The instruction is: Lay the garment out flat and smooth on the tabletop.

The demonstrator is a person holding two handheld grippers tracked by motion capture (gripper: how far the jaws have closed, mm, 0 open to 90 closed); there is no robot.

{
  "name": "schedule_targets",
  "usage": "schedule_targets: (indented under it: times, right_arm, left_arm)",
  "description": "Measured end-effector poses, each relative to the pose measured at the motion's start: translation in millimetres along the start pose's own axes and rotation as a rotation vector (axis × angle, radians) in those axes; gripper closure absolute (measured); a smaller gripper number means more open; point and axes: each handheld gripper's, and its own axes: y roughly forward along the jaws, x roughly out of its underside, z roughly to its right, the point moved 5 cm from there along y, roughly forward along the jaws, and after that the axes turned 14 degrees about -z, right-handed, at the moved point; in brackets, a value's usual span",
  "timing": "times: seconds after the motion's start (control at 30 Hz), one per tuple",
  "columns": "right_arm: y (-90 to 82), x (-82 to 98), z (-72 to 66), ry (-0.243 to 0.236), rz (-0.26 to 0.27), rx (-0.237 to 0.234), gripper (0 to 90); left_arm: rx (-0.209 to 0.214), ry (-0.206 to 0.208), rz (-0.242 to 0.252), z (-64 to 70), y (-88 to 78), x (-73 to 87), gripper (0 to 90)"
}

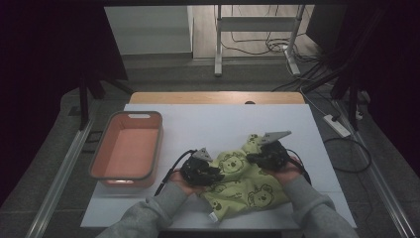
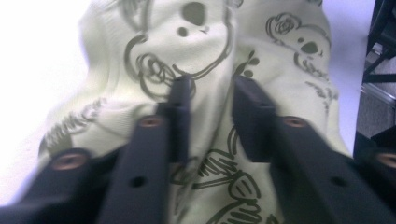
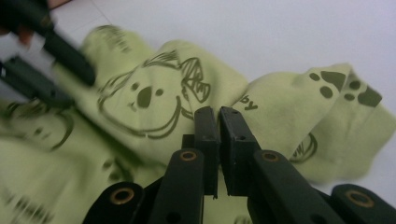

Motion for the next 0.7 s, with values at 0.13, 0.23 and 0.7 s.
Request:
schedule_targets:
  times: [0.13, 0.23, 0.7]
  right_arm:
    - [-12.8, 20.6, -6.1, 0.017, 0.032, 0.019, 86.1]
    - [-16.1, 35.4, -11.8, 0.016, 0.035, 0.033, 86.1]
    - [-18.7, 61.3, -19.9, 0.021, 0.03, 0.03, 86.1]
  left_arm:
    - [0.009, -0.032, 0.065, -3.7, -17.3, -1.1, 53.9]
    - [-0.005, -0.067, 0.106, -12.2, -28.3, -1.9, 50.8]
    - [0.032, -0.164, 0.043, -43.1, -15.8, -7.5, 36.8]
